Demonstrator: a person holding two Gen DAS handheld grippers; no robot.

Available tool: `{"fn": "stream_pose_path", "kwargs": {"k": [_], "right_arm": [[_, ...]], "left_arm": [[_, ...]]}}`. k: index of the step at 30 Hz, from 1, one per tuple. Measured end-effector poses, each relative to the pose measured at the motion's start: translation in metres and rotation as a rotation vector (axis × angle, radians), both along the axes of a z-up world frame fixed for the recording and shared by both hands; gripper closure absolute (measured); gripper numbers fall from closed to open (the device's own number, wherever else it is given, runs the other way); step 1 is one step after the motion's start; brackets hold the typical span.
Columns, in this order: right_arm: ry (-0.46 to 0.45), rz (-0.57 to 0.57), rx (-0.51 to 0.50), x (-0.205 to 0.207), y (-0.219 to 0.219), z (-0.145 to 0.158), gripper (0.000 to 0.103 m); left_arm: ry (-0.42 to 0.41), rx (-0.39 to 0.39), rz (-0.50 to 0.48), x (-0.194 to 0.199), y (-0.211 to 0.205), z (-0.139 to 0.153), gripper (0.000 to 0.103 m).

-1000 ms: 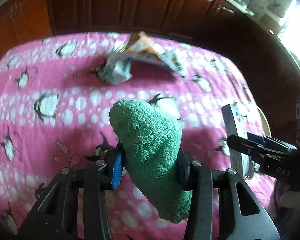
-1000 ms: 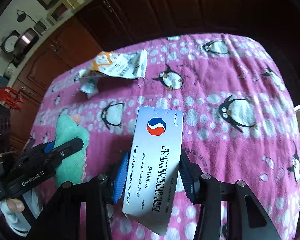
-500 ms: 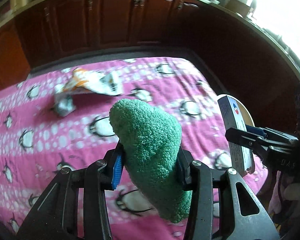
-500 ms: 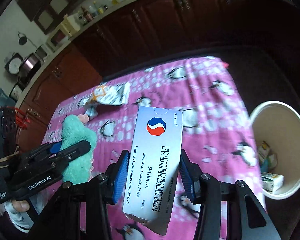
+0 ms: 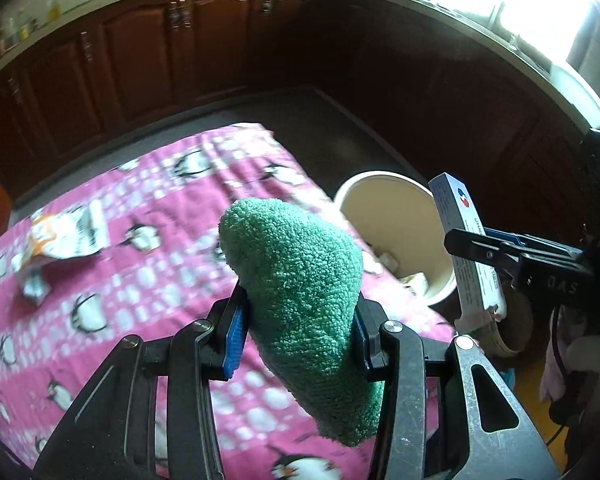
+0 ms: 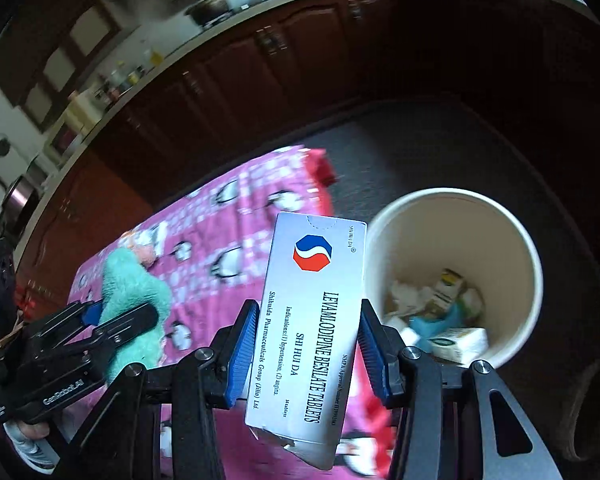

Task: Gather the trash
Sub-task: 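Carry the green sock and medicine box over the white bin with both tools, then open both tools to drop the sock and medicine box into the bin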

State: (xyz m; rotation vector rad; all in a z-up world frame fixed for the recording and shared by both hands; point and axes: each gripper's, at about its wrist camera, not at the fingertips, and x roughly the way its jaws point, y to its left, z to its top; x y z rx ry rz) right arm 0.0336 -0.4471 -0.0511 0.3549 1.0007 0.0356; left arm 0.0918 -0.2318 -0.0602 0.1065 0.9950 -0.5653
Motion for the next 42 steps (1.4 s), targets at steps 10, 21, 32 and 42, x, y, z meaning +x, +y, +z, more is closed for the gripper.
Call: {"fn": "stream_pose_path", "kwargs": {"k": [10,21,32,42], "right_arm": [[0.087,-0.154,-0.027,-0.006,-0.069,-0.032,0.056],[0.15,-0.23,-0.013,0.005,-0.101,-0.067,0.056],[0.174,-0.31,-0.031,0.018,-0.12,-0.081,0.045],[0.171,-0.304,-0.008,0.011,-0.111,-0.081,0.041]], "left_arm": [[0.062,-0.013,-0.096,0.016,-0.066,-0.016,0.062],[0.09,0.033,-0.162,0.032,-0.134,-0.042,0.062],[0.106,0.038,-0.148,0.044,-0.155,-0.059,0.058],[0.138,0.033,-0.139,0.052,-0.147,-0.072,0.049]]}}
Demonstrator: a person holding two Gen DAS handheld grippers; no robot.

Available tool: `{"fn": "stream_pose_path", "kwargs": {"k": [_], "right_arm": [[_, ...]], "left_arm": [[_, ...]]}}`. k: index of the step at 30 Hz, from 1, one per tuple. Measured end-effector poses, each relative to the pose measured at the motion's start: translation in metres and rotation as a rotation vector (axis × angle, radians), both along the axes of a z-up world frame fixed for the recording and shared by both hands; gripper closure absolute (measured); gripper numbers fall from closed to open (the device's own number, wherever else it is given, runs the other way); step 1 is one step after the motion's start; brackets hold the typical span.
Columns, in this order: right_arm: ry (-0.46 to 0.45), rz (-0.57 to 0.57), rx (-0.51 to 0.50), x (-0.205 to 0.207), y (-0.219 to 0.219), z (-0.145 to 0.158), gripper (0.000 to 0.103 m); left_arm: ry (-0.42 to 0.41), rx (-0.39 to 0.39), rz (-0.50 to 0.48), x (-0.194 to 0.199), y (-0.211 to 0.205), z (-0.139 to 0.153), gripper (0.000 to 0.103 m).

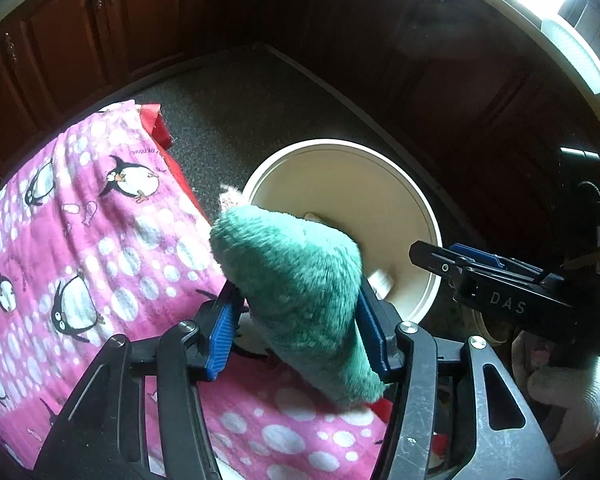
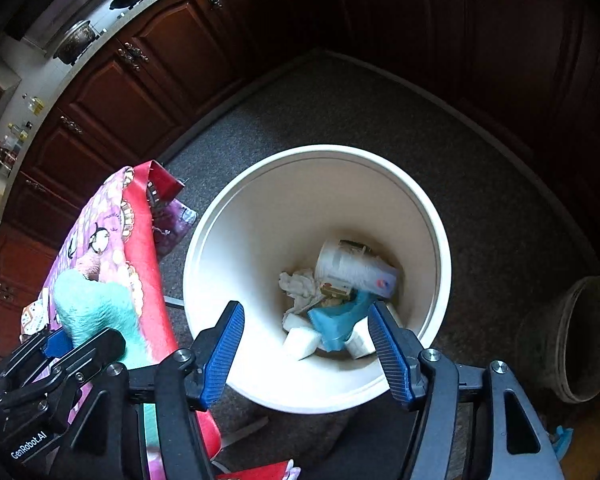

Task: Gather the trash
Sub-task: 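Open both tools to drop the sock and medicine box into the bin, then move both tools back over the table toward the tissue and snack wrapper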

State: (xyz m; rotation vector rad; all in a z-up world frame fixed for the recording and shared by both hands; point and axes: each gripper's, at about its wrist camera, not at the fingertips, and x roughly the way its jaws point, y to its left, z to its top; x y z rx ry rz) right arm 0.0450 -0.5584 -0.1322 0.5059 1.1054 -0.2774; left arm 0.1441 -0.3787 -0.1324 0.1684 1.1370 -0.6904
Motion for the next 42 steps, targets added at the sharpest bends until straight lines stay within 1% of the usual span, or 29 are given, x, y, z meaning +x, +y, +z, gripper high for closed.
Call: {"fn": "stream_pose_path", "kwargs": {"k": [2,7,9,11,17,22,34,37,42], "right_arm": [[-0.004,0.004,-0.001,-0.002,0.002,0.002,0.041],[-0.026,0.013,-0.002,-0.006,0.009,0.013,0.04],[-0.035,0.021,-0.004,-0.007,0.012,0.016,0.037],[-0.047,0.03,-0.005,-0.008,0.017,0.022,0.037],[-0.083,0.082,-0.007,-0.004,0.042,0.037,0.036],[-0.102,0.123,-0.005,0.0,0.067,0.045,0.036],[-0.123,0.255,0.014,0.015,0.136,0.053,0.035],[-0.119,0.29,0.019,0.02,0.155,0.051,0.034],[-0.106,0.353,0.037,0.03,0.188,0.044,0.034]], "left_arm": [[-0.004,-0.004,0.002,-0.006,0.005,0.004,0.049],[-0.002,-0.029,0.003,-0.008,0.015,0.01,0.047],[-0.001,-0.041,0.002,-0.01,0.019,0.014,0.046],[-0.007,-0.047,0.002,-0.011,0.026,0.018,0.046],[-0.039,-0.04,0.014,-0.02,0.044,0.029,0.046],[-0.068,-0.027,0.047,-0.023,0.066,0.036,0.046],[-0.105,-0.017,0.157,-0.03,0.138,0.045,0.046],[-0.1,-0.017,0.199,-0.033,0.163,0.045,0.046],[-0.092,-0.007,0.294,-0.03,0.22,0.038,0.046]]}}
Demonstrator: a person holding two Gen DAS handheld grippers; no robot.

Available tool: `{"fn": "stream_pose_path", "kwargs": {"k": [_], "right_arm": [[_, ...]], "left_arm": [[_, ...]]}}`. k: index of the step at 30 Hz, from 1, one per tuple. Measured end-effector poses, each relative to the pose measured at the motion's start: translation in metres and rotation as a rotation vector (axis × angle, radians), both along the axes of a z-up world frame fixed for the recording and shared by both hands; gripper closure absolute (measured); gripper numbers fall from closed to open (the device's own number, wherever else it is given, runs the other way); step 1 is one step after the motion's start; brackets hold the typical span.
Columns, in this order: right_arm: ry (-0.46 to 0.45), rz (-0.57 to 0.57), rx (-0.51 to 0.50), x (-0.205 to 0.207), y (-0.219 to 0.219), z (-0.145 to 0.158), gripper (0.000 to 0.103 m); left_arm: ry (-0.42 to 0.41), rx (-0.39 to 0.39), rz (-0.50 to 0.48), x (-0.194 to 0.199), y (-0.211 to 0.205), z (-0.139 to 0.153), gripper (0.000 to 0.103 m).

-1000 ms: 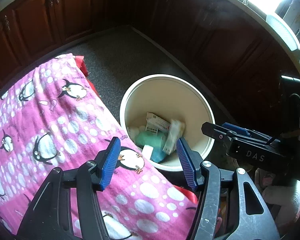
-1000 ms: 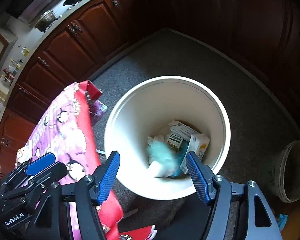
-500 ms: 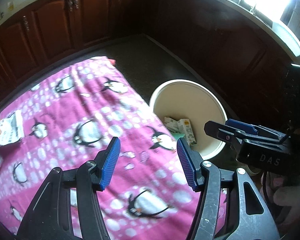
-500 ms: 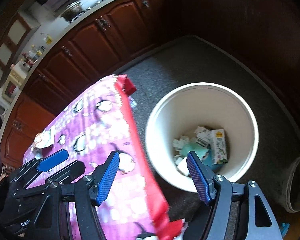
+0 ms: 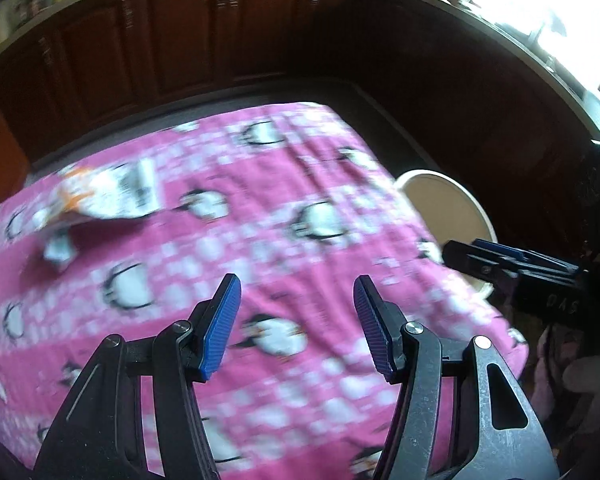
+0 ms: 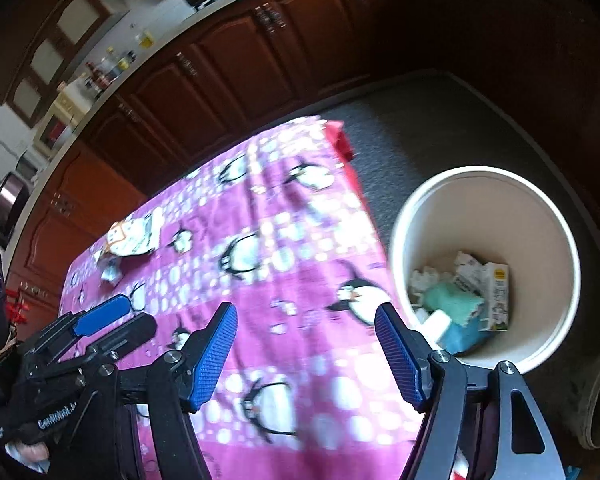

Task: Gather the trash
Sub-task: 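Move both tools back over the table toward the tissue and snack wrapper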

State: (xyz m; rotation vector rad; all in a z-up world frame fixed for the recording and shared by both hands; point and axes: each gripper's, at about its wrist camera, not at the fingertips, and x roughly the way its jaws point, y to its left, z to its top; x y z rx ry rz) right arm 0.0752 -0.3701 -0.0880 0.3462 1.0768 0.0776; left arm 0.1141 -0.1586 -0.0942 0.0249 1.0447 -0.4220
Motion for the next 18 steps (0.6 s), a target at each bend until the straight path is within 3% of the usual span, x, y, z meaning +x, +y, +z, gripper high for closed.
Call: {"fn": "stream_pose_path", "kwargs": {"k": [7,11,14,18], "right_arm": [[0.018,0.086,0.004,0.011,0.04,-0.006,0.032],[0.036,0.125,0.004,0.019,0.061,-0.012,0.031],[0.047,0.149,0.002,0.024,0.073,-0.016,0.031],[0.057,0.182,0.0,0.033,0.089,-0.02,0.031]], "left_arm": [[0.024,0.047,0.193,0.016,0.097,-0.021,0.046],[0.023,0.024,0.314,0.034,0.15,-0.035,0.041],[0.013,0.001,0.353,0.048,0.172,-0.042,0.034],[-0.002,0.019,0.358,0.069,0.181,-0.052,0.033]]}}
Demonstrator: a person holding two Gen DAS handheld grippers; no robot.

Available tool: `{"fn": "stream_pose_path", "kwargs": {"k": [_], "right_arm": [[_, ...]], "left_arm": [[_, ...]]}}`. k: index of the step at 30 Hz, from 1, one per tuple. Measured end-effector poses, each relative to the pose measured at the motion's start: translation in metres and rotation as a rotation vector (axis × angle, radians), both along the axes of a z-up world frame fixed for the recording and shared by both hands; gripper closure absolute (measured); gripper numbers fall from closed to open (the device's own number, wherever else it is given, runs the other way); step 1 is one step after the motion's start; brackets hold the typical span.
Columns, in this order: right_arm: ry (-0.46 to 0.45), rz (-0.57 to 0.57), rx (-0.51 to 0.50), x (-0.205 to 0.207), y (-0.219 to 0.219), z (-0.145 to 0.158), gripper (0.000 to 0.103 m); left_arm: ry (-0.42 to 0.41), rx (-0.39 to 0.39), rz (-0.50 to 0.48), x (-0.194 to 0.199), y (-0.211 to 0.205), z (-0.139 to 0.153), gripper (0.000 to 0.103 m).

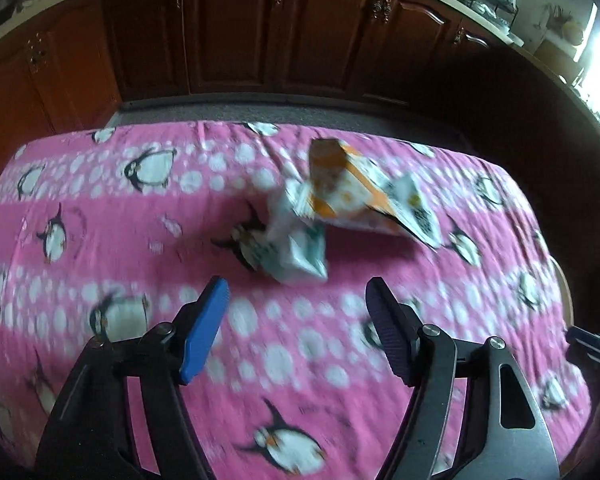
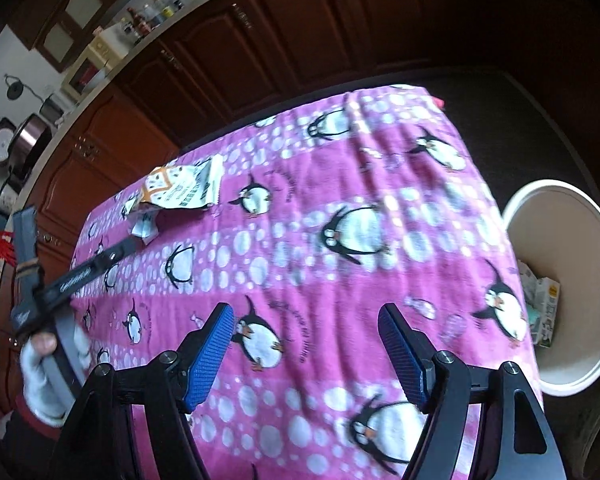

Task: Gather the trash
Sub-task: 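Grasp the white tissue with the left tool while the right tool grasps the snack wrapper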

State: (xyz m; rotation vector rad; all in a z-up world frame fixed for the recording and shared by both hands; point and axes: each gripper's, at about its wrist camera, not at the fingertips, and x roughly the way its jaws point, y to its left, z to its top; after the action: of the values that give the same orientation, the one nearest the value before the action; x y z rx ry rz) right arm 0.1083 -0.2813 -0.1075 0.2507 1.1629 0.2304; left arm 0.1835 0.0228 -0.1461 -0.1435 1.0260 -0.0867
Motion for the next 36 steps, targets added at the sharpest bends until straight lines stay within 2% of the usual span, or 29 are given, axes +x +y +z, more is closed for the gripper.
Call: {"fn": "stream_pose_path", "kwargs": {"k": [4,7,8,9,10,11,13,17,22,26,30,32,34,36], "right_arm": [[0.002,0.036,0.005,0.012,0.015,-0.002,0.03],[0.004,0.061,0.019,0.023,0.027,-0.004,0.03],[0.005,0.069,0.026,0.028,0.032,-0.006,0.03],[0.007,0.073,0.03,0.032,0.036,-0.007,0.03],[0.01,0.078,0.034,0.036,0.04,-0.008,0.03],[0.012,0.085,0.041,0.042,0.045,-0.009,0.03],[0.009,0.099,0.056,0.05,0.053,-0.01,0.03],[-0.001,0.109,0.079,0.075,0.07,-0.015,0.03],[0.004,0.112,0.108,0.108,0.093,-0.028,0.03],[0.014,0.116,0.112,0.136,0.118,-0.045,0.03],[0.01,0.128,0.11,0.151,0.137,-0.059,0.03],[-0.007,0.122,0.108,0.154,0.14,-0.062,0.037],[-0.003,0.125,0.117,0.155,0.138,-0.063,0.073],[0.018,0.122,0.132,0.151,0.132,-0.064,0.085]], "left_arm": [[0.011,0.031,-0.02,0.022,-0.004,-0.01,0.033],[0.015,0.014,-0.026,0.031,-0.003,-0.016,0.035],[0.022,0.002,-0.033,0.034,-0.003,-0.018,0.04],[0.03,-0.003,-0.036,0.035,-0.002,-0.02,0.056],[0.043,-0.006,-0.039,0.036,0.0,-0.022,0.067],[0.051,-0.018,-0.039,0.036,0.002,-0.023,0.067],[0.046,-0.04,-0.037,0.034,0.011,-0.021,0.08],[0.041,-0.066,-0.006,0.021,0.039,-0.008,0.082],[0.029,-0.05,-0.007,-0.003,0.06,0.003,0.082],[0.025,-0.06,-0.006,-0.021,0.067,0.009,0.082],[0.012,-0.028,-0.03,-0.034,0.064,0.013,0.082],[0.015,-0.038,-0.034,-0.035,0.061,0.014,0.082],[0.015,-0.047,-0.035,-0.035,0.059,0.015,0.082],[0.017,-0.055,-0.039,-0.036,0.055,0.015,0.082]]}}
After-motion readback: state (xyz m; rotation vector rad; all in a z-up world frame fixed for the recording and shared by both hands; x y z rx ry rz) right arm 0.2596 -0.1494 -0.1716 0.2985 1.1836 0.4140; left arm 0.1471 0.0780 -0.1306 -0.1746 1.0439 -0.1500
